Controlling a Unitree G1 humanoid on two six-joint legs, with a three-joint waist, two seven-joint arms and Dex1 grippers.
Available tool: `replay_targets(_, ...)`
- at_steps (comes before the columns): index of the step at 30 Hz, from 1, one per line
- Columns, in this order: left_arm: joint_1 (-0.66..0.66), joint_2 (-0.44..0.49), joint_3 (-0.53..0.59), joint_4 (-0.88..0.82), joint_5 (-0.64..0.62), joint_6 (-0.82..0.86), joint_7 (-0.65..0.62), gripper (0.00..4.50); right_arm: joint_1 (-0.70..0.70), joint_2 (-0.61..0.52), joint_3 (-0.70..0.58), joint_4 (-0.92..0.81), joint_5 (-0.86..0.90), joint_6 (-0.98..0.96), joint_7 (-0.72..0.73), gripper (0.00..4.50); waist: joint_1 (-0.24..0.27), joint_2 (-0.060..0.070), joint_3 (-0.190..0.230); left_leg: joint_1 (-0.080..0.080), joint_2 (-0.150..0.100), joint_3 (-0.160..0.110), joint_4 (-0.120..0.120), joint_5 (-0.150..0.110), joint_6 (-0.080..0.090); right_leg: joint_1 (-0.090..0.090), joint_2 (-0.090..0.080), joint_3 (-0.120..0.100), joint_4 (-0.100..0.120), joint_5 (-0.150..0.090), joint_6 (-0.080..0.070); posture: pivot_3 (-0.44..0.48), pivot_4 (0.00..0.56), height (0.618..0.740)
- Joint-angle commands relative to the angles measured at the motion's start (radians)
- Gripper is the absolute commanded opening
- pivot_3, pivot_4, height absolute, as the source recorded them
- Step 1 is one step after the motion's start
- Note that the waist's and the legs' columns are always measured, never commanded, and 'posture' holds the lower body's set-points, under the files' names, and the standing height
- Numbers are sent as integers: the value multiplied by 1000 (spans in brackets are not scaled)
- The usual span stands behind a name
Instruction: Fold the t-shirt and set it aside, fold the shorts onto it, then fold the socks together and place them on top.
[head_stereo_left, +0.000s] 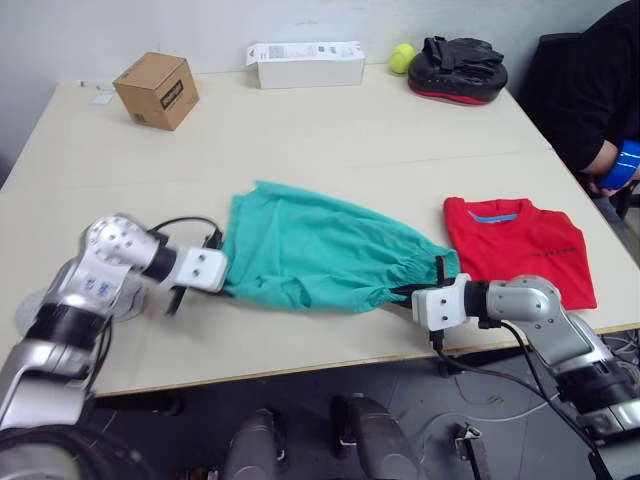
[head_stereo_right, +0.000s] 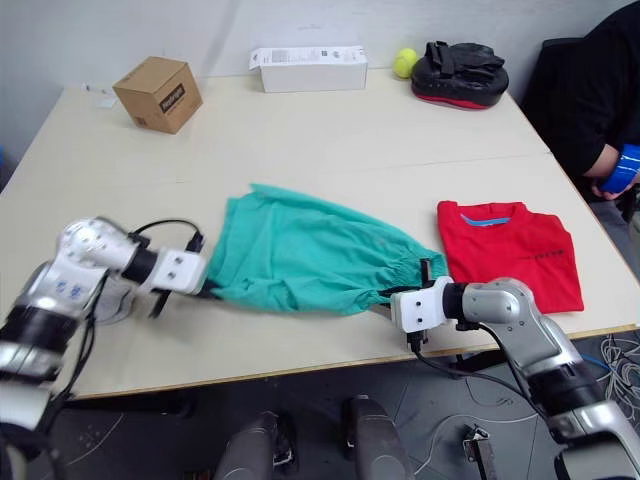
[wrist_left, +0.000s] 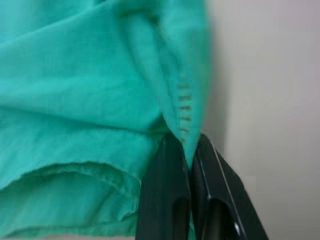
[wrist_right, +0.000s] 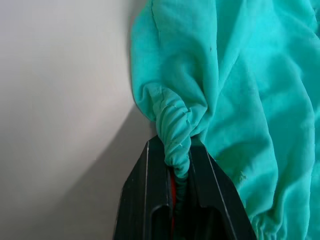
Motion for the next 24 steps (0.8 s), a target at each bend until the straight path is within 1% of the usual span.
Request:
replay_targets(1, 198, 98, 116, -313, -92, 239, 33, 20, -41, 6, 20, 72, 68, -149, 79, 0, 1, 0, 0, 1, 0, 0, 0, 0, 0, 0, 0, 1, 1, 0, -1, 0, 150, 740)
replay_targets(3, 348, 124, 189, -458, -96, 318, 99, 20, -76, 23, 42, 123, 94, -211, 122, 0, 1, -1, 0, 4, -1, 0, -3, 0, 0, 1, 0, 3, 2, -1, -1, 0, 150, 740)
replay_targets(5, 467, 115, 251, -573, -101, 401, 171, 20, -103, 31, 67, 168, 114, -271, 168, 0, 1, -1, 1, 11, -1, 0, -6, -2, 3, 7, 0, 4, 0, -2, -3, 0, 150, 740)
replay_targets(7, 544, 100, 289, -651, -97, 458, 230, 20, -123, 35, 82, 209, 122, -332, 201, 0, 4, -1, 1, 15, -1, -2, -7, -2, 3, 13, 0, 3, -1, -5, -6, 0, 150, 740)
replay_targets(9, 604, 89, 312, -701, -69, 484, 287, 20, -142, 33, 93, 250, 130, -385, 227, 0, 10, -1, 1, 15, -1, -5, -7, -3, 3, 15, 0, 1, -3, -6, -8, 0, 150, 740)
replay_targets(11, 640, 75, 331, -713, -51, 503, 342, 20, -156, 35, 94, 278, 137, -406, 238, 0, 12, 0, 1, 15, -1, -5, -7, -3, 3, 15, -1, 0, -3, -6, -8, 0, 150, 740)
replay_targets(14, 650, 39, 345, -686, -51, 514, 410, 20, -166, 36, 86, 298, 145, -407, 239, 0, 14, 0, 1, 15, -1, -6, -7, -3, 3, 16, -1, 0, -4, -6, -8, 0, 150, 740)
replay_targets(18, 661, 4, 376, -671, -122, 525, 409, 20, -136, 7, 59, 236, 209, -329, 252, 0, 14, 0, 1, 15, -1, -6, -8, -3, 3, 16, -1, 0, -4, -6, -8, 0, 150, 740)
replay_targets(19, 667, -2, 395, -668, -151, 533, 400, 233, -120, -5, 48, 204, 239, -292, 257, 0, 15, 0, 1, 15, -1, -6, -8, -3, 3, 16, -1, 0, -4, -6, -8, 0, 150, 740)
replay_targets(21, 684, -5, 430, -668, -204, 547, 376, 751, -93, -20, 24, 146, 278, -217, 250, 683, 16, 0, 1, 15, -1, -6, -8, -3, 2, 16, -1, -1, -4, -7, -9, 0, 150, 740)
replay_targets(22, 692, -3, 442, -667, -221, 548, 365, 1014, -79, -28, 19, 116, 292, -181, 253, 929, 17, 0, 1, 15, 0, -7, -8, -4, 2, 16, -1, -1, -3, -7, -9, 0, 150, 740)
replay_targets(24, 705, 4, 461, -667, -256, 554, 342, 1679, -49, -36, 3, 57, 310, -123, 241, 1639, 18, 0, 1, 15, 0, -7, -8, -4, 1, 16, -1, -2, -4, -7, -9, 0, 150, 740)
